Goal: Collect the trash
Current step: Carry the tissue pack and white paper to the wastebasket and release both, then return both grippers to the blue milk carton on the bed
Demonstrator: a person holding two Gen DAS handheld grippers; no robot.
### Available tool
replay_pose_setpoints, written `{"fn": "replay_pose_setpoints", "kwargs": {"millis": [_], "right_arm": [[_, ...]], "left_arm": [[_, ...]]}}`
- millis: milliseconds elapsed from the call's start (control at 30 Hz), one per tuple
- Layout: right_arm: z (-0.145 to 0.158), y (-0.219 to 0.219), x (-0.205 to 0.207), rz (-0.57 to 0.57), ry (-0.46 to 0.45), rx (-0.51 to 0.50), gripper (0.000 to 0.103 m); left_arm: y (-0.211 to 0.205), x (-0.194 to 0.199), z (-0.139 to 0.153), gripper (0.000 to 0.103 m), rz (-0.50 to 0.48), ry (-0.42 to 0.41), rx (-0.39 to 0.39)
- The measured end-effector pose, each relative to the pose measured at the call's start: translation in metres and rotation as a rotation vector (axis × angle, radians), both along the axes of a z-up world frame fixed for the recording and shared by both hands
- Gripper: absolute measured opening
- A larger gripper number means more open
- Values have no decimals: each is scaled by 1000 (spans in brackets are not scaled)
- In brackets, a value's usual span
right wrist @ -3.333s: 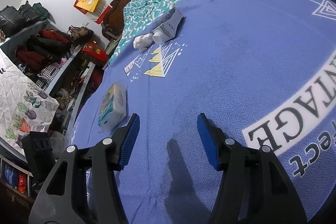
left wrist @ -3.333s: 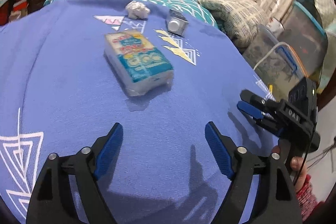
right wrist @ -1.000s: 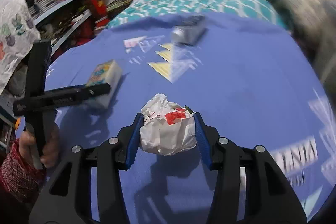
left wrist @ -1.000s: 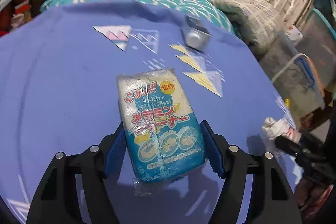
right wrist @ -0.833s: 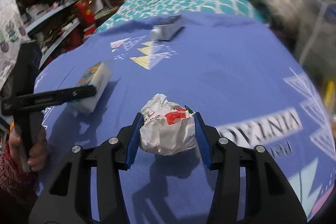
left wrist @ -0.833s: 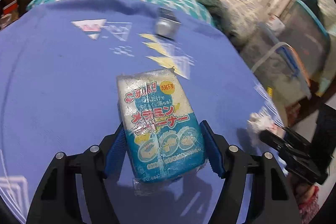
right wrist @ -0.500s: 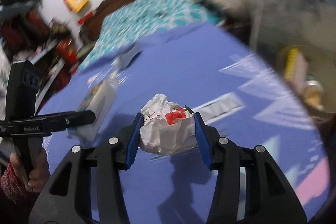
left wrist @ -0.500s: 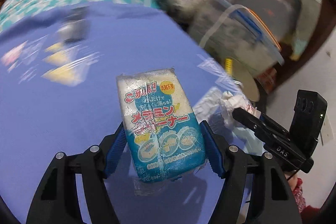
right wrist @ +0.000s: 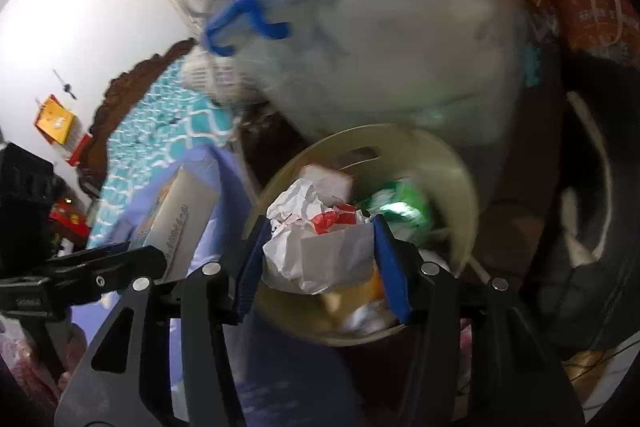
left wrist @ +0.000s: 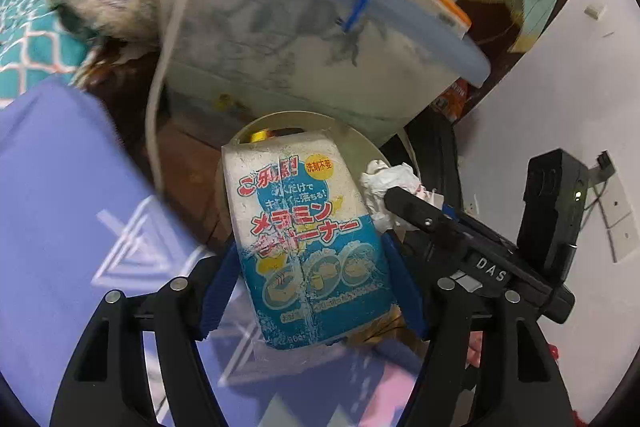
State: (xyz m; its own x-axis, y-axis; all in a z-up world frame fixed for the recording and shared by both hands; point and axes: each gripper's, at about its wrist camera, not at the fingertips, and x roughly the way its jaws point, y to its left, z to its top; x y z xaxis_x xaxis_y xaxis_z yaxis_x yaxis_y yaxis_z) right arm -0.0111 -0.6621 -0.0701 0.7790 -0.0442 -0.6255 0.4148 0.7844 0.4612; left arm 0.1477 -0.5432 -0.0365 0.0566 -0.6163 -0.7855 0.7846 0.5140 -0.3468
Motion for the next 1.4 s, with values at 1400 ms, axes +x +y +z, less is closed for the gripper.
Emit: {"fn": "replay_pose_setpoints", "kwargs": {"millis": [1400], "right_arm": [[-13,234,74,473,-16,251,53]], "left_arm": [[390,66,-13,91,569,-82,131]]}}
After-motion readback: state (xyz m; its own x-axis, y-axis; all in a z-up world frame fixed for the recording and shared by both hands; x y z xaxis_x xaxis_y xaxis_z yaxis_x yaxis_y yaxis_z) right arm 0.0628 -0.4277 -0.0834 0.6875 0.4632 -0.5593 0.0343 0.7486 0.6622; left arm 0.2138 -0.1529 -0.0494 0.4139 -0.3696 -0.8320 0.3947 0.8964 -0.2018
